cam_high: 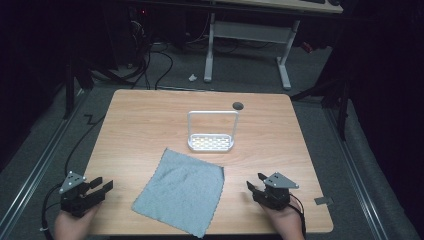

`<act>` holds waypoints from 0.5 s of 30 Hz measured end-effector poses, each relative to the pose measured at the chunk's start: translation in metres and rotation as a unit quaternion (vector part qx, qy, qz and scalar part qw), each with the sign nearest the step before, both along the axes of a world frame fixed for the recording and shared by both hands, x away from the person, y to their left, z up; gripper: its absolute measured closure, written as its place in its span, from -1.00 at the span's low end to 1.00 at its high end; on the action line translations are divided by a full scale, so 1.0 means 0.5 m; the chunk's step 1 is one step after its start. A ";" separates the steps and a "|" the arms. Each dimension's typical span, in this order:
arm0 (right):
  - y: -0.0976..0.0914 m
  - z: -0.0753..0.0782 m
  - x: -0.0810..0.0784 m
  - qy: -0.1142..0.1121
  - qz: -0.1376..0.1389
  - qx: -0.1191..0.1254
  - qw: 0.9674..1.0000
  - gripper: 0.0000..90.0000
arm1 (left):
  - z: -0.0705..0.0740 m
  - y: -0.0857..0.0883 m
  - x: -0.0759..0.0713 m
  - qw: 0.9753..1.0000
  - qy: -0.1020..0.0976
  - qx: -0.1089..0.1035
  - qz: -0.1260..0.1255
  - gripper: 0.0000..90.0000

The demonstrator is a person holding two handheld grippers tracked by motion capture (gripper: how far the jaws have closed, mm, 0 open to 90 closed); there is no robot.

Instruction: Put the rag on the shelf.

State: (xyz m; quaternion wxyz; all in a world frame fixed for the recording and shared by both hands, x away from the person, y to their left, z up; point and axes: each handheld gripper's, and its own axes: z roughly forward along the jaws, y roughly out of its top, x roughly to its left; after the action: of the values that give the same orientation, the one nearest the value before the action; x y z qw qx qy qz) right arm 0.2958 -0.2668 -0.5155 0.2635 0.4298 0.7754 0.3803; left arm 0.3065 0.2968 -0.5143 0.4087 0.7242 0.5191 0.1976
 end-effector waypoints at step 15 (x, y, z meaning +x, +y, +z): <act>0.004 -0.003 0.003 0.005 0.003 0.007 1.000 0.05 | -0.004 -0.006 -0.001 1.000 0.000 0.006 0.000 0.01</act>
State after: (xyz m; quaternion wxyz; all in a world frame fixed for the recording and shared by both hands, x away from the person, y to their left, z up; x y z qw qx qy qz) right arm 0.2971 -0.2650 -0.5172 0.2552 0.4313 0.7755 0.3839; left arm 0.3061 0.2939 -0.5163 0.4045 0.7264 0.5181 0.2008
